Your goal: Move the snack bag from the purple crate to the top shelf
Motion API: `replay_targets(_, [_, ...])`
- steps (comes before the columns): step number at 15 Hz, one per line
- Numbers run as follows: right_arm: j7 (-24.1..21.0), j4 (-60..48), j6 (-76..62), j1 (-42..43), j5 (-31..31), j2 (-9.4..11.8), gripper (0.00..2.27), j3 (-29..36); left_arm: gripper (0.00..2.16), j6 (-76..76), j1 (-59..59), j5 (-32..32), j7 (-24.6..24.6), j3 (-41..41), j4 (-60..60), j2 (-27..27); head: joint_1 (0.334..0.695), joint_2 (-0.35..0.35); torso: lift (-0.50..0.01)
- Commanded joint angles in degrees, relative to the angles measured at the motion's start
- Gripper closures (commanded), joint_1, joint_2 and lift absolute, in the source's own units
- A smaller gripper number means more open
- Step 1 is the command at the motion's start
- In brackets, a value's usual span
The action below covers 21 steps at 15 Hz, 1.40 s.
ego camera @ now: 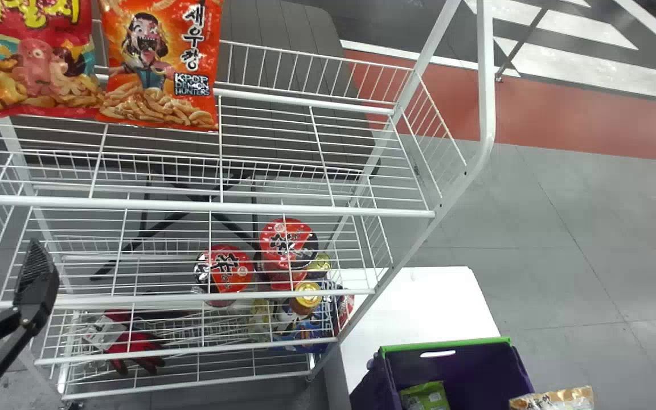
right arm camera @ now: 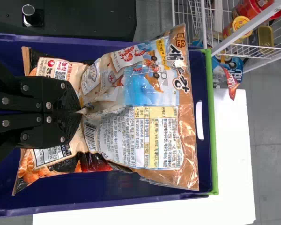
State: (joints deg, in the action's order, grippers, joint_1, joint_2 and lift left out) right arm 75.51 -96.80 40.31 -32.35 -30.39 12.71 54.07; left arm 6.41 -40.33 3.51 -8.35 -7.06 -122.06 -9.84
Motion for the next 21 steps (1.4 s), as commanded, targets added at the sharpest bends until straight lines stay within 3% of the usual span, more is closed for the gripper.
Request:
replay_targets(1, [0.1,-0.7,0.3,0.0,-0.1,-0.2,1.48,0.0,0.15,0.0,0.2,0.0,0.1,0.0,-0.2,0.0,0.695,-0.350,-0.093])
replay_targets(21, [2.4,-7.6,6.8,0.2,1.2,-1.1,1.48,0.3,0.15,-3.2,1.9,0.6,0.3,0.3,0.2,0.1,0.695,-0.350,-0.013])
